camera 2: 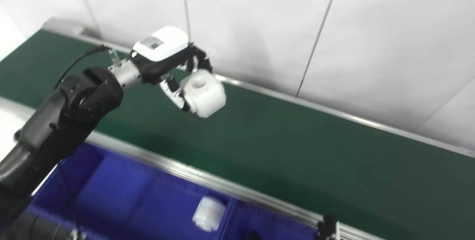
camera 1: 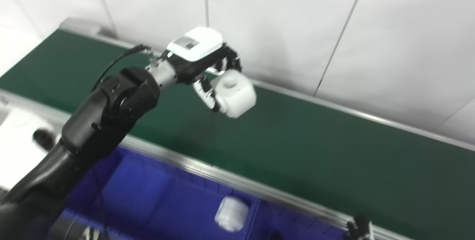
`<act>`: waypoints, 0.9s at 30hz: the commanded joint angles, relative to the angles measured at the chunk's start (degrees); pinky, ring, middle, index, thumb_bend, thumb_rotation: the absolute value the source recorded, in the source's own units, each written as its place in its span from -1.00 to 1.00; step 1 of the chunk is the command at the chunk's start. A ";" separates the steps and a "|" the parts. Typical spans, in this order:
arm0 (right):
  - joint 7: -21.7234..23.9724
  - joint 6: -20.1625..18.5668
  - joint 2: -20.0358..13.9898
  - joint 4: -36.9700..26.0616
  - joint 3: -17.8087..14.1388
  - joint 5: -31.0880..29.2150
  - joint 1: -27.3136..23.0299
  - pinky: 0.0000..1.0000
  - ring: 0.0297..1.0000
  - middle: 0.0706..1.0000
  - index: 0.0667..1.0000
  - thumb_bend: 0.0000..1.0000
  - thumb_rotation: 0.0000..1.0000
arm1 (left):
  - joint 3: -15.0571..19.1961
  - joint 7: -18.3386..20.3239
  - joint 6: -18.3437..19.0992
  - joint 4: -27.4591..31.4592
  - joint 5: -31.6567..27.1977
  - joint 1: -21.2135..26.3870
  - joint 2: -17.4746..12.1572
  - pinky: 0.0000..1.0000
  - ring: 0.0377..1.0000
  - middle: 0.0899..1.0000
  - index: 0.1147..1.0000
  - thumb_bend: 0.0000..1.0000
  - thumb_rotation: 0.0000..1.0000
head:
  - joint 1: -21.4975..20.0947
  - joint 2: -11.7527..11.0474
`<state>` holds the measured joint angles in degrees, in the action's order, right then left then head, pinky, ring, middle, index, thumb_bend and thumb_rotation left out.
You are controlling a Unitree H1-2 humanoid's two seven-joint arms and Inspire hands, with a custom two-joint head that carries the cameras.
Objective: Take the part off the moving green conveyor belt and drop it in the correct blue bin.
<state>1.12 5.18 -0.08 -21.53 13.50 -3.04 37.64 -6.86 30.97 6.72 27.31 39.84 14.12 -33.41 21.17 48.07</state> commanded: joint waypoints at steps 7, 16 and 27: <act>0.98 -1.17 -0.12 -3.89 0.26 -1.82 0.89 1.00 1.00 1.00 1.00 0.82 1.00 | 7.88 0.65 0.74 9.13 -0.56 -10.05 -4.65 -0.15 -0.04 -0.06 -0.21 0.04 -1.00 | 2.49 1.64; 1.96 -3.46 -0.75 -5.39 0.34 -5.18 -0.46 1.00 1.00 1.00 1.00 0.78 1.00 | 16.54 0.16 0.56 15.69 0.02 -27.44 -5.02 -0.17 -0.05 -0.06 -0.22 0.04 -1.00 | 5.60 2.32; 2.00 -5.36 -1.30 -5.35 -1.07 -7.57 -1.77 1.00 1.00 1.00 1.00 0.90 1.00 | 20.01 -4.72 -1.61 14.38 3.40 -39.92 1.73 -0.14 0.03 -0.03 -0.23 0.04 -1.00 | 4.55 2.65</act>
<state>2.62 -0.11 -1.32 -25.13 12.70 -10.24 35.91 13.16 28.31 6.32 41.27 41.77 -25.89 -31.74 25.75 50.80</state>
